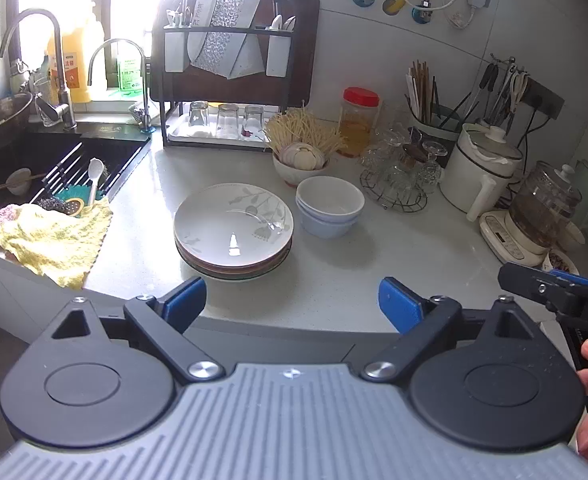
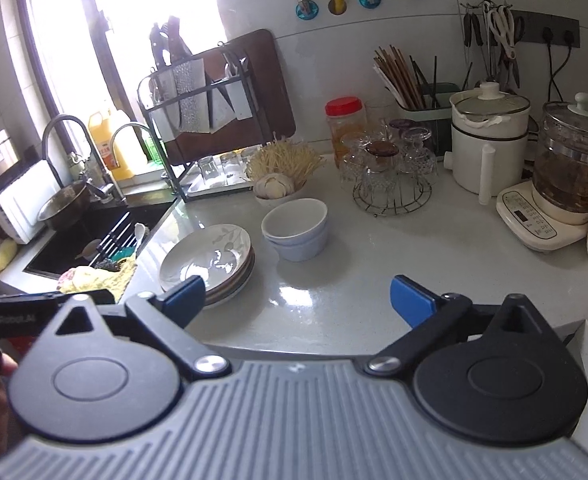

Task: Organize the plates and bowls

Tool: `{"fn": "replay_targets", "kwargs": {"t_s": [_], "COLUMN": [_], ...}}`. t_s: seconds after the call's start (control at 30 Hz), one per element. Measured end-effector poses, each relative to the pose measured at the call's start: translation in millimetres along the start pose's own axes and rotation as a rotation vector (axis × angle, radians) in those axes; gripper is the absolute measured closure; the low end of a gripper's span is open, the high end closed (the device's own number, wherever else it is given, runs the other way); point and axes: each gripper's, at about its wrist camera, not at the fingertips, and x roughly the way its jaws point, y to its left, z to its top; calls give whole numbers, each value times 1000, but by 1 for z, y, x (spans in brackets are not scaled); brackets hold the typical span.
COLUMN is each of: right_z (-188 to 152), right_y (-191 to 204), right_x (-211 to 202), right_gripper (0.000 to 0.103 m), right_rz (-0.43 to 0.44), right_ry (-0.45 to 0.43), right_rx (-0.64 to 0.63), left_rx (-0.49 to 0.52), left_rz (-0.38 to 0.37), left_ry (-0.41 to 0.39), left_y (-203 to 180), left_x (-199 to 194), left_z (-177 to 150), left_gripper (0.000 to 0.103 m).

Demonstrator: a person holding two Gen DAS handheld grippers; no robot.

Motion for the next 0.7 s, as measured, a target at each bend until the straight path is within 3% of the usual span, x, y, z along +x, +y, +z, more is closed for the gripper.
{"fn": "replay_targets", "kwargs": {"t_s": [0.7], "right_z": [0], "right_y": [5], "right_x": [-2], "right_gripper": [0], "right_rz": [32], "right_ry": [-4], "right_rx": [-19], "left_rx": [-1], "left_rz": [46], "left_ry": [23], "left_y": [-1], "left_x": [0], "left_z": [3], "left_gripper": [3]}}
